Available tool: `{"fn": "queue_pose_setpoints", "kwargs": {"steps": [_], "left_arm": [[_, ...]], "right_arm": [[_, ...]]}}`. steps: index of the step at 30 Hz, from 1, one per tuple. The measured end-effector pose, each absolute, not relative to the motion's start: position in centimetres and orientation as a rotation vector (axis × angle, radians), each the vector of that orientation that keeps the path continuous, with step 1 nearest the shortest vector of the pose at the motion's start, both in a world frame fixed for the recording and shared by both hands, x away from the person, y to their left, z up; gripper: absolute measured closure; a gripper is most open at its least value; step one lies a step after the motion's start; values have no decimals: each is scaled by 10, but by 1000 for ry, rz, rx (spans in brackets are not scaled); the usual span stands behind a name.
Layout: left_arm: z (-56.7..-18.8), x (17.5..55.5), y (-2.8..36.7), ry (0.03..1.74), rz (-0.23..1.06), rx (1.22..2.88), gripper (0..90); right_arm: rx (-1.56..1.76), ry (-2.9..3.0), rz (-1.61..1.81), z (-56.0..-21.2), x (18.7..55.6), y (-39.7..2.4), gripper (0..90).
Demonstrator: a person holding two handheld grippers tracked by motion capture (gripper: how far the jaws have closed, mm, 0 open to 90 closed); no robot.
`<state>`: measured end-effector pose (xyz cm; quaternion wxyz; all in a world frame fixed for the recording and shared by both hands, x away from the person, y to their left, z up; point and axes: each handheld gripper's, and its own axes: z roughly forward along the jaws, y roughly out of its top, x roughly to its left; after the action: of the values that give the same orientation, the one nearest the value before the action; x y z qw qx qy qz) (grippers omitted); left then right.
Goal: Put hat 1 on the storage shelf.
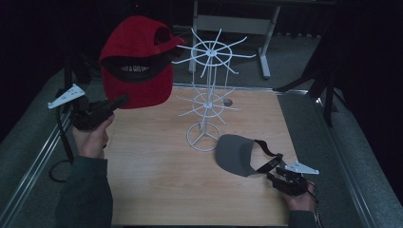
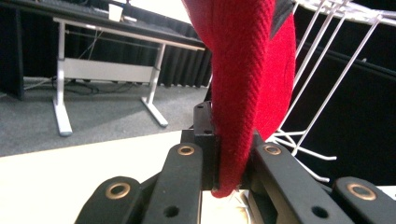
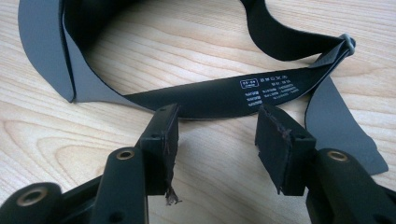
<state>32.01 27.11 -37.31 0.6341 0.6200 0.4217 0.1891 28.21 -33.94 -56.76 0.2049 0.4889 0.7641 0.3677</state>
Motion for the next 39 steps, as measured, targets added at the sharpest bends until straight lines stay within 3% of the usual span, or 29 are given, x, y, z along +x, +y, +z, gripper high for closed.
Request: {"fn": "queue_pose_setpoints", "kwargs": {"steps": [19, 29, 39], "left_arm": [[-417, 321, 250, 969, 399, 1509, 855], [-435, 318, 246, 1006, 455, 1565, 840], [-429, 312, 254, 982, 502, 1520, 643]], "right_arm": [[1362, 2132, 1025, -568, 282, -340, 490], [1364, 2130, 1026, -568, 282, -339, 490], [1362, 2131, 1026, -568, 282, -339, 489]]}}
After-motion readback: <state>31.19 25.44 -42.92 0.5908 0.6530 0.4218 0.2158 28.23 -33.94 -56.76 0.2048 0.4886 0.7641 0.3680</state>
